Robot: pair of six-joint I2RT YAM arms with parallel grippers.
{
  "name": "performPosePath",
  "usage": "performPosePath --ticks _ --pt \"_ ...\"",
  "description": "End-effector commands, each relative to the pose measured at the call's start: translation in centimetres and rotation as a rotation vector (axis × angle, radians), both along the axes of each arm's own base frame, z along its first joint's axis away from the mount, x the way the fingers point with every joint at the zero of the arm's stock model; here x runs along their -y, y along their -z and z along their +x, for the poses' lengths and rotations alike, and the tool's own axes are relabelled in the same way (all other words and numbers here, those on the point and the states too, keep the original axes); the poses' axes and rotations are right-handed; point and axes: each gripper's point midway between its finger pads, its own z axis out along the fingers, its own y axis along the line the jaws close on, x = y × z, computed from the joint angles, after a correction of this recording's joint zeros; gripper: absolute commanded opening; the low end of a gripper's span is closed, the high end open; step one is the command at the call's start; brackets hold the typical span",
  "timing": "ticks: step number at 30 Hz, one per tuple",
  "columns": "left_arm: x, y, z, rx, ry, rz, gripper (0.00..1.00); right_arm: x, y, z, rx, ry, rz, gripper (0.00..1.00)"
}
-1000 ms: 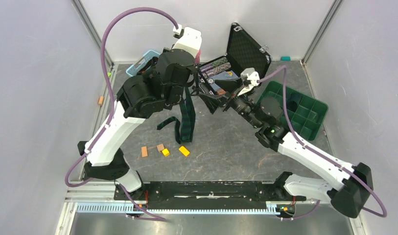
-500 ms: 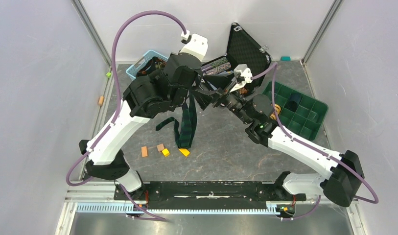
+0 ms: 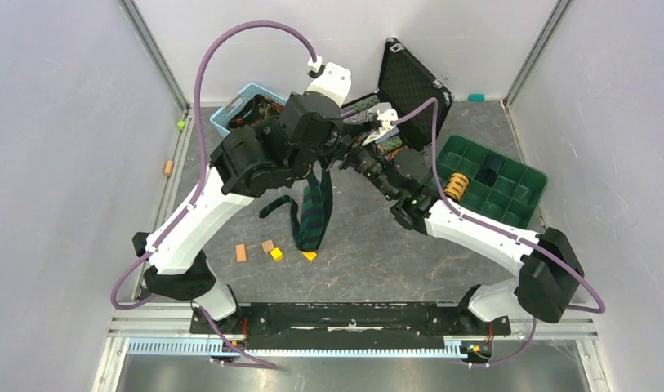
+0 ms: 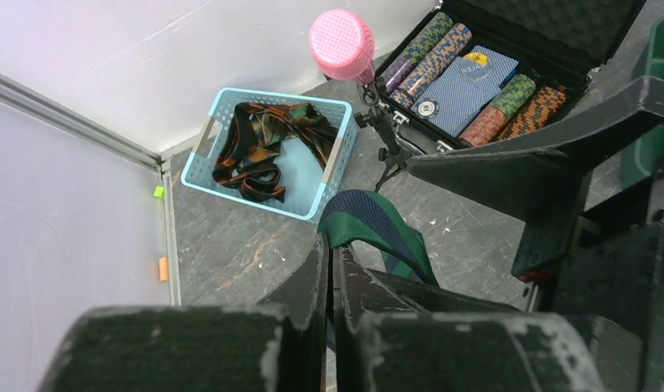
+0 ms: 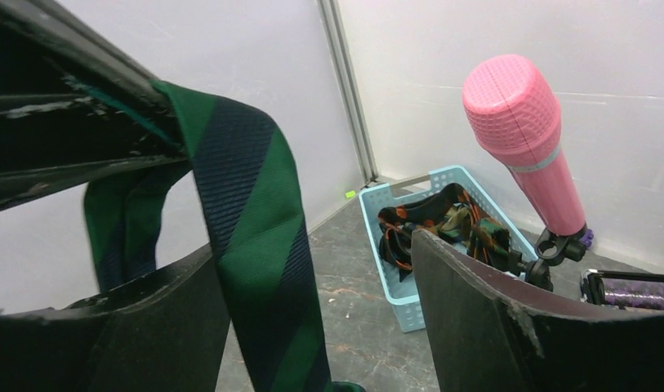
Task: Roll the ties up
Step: Flatten out the tie at the center of the board.
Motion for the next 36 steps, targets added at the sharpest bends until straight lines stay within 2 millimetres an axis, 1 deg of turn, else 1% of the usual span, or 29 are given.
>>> performPosePath --ticks 1,4,6,7,9,11,15,16,18,20,21,22,24,25,26,27,28,29,31,32,36 --pt "-0.2 -0.3 -0.8 -0.009 0.015 -0.051 0.02 0.6 -3.9 0.7 0.090 0.063 0.070 0.79" --pt "-0.4 0.3 -0.9 -0.023 0.012 -0.031 0.02 0.8 -4.9 0.4 0.112 0.063 0.088 0.73" --pt "-0.6 0.7 -0.9 -0.027 0.005 -0.021 0.02 1.1 -5.5 0.0 0.129 0.057 0.101 0.66" --pt "-0.7 0.8 -1.0 -0.030 0.005 -0.020 0.02 1.3 -5.9 -0.2 0.139 0.057 0.107 0.60" --pt "-0.7 1.0 -1.2 -0.036 0.010 -0.029 0.02 1.5 -6.4 -0.6 0.148 0.051 0.114 0.45" --pt "-0.7 1.1 -1.3 -0.039 0.017 -0.041 0.07 1.7 -6.8 -1.0 0.155 0.041 0.121 0.31" --pt "-0.5 1.0 -2.0 -0.038 0.055 -0.110 0.27 1.6 -7.1 -1.3 0.158 0.027 0.109 0.09" --pt "-0.6 0.9 -2.3 -0.033 0.072 -0.134 0.35 1.6 -7.1 -1.4 0.155 0.024 0.105 0.07" --pt "-0.2 0.2 -3.2 -0.021 0.139 -0.210 0.49 1.7 -7.3 -1.3 0.161 0.032 0.081 0.04" --pt "-0.3 -0.6 -4.2 0.004 0.194 -0.288 0.59 1.9 -7.7 -1.3 0.164 0.040 0.052 0.01" --pt "-0.7 -1.3 -4.8 0.027 0.223 -0.331 0.62 1.8 -7.8 -1.3 0.161 0.041 0.025 0.00" --pt "-0.6 -1.6 -5.3 0.049 0.265 -0.365 0.65 1.8 -8.2 -1.4 0.166 0.039 -0.002 0.00" --pt "-1.3 -2.8 -7.2 0.115 0.368 -0.459 0.71 1.6 -8.9 -1.7 0.178 0.022 -0.057 0.00" --pt "-0.9 -2.8 -8.0 0.141 0.430 -0.502 0.74 1.3 -9.6 -2.2 0.201 -0.010 -0.083 0.00" --pt "-1.0 -3.0 -8.9 0.174 0.479 -0.549 0.77 1.0 -9.6 -2.6 0.206 -0.035 -0.117 0.00" --pt "-1.3 -3.2 -9.8 0.197 0.522 -0.588 0.78 0.7 -9.9 -3.1 0.220 -0.069 -0.148 0.00" --pt "-1.1 -2.8 -10.5 0.205 0.568 -0.604 0.78 0.7 -10.3 -3.7 0.240 -0.098 -0.171 0.00" --pt "-1.3 -2.7 -11.2 0.218 0.600 -0.622 0.77 0.5 -10.4 -4.1 0.247 -0.125 -0.197 0.00" --pt "-1.1 -1.9 -12.2 0.225 0.658 -0.641 0.77 0.5 -11.0 -5.4 0.281 -0.180 -0.229 0.00" --pt "-0.9 -1.7 -12.8 0.226 0.691 -0.651 0.78 0.5 -10.9 -6.0 0.293 -0.209 -0.244 0.00" --pt "1.0 -0.8 -14.4 0.221 0.828 -0.693 0.79 0.2 -11.3 -9.1 0.349 -0.355 -0.271 0.00"
